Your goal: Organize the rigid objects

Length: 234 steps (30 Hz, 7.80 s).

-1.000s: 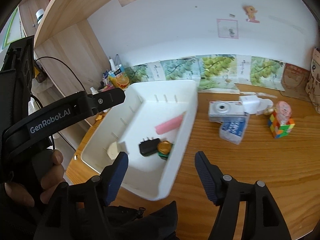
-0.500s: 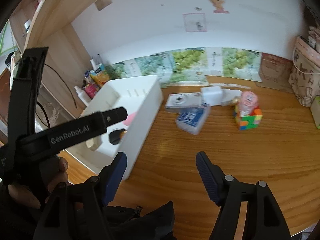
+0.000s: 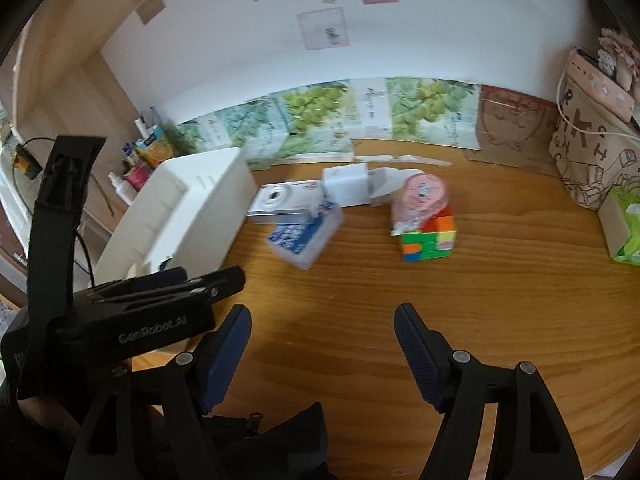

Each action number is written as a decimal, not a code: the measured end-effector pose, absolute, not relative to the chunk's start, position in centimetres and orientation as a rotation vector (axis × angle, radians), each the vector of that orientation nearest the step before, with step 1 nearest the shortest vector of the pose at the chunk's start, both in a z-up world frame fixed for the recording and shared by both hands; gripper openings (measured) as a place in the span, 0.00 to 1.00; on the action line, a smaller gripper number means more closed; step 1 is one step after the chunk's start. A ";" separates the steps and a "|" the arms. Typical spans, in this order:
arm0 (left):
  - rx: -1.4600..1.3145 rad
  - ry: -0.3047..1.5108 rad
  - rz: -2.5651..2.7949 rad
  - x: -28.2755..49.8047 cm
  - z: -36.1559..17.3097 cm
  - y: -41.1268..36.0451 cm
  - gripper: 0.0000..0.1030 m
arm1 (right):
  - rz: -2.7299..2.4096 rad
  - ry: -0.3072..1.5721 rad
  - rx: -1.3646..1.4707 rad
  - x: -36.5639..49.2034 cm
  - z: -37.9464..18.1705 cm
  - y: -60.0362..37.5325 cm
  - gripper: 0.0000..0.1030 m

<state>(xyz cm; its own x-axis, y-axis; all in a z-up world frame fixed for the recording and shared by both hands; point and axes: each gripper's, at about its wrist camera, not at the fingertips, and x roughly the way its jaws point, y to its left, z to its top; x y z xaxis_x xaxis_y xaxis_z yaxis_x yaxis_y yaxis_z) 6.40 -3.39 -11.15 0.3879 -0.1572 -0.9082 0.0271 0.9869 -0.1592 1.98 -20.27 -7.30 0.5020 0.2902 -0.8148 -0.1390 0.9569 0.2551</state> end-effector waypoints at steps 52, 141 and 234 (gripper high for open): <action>-0.139 1.332 0.035 16.0 -20.1 -5.4 0.78 | 0.187 1.204 0.505 14.4 -18.9 -26.7 0.71; -0.381 0.904 -0.121 5.7 -9.2 -2.1 0.66 | 0.246 1.093 0.349 8.9 -14.0 -25.3 0.69; -0.248 0.792 -0.027 6.6 -6.4 25.0 0.53 | 0.512 0.615 0.031 -0.8 -5.4 9.0 0.55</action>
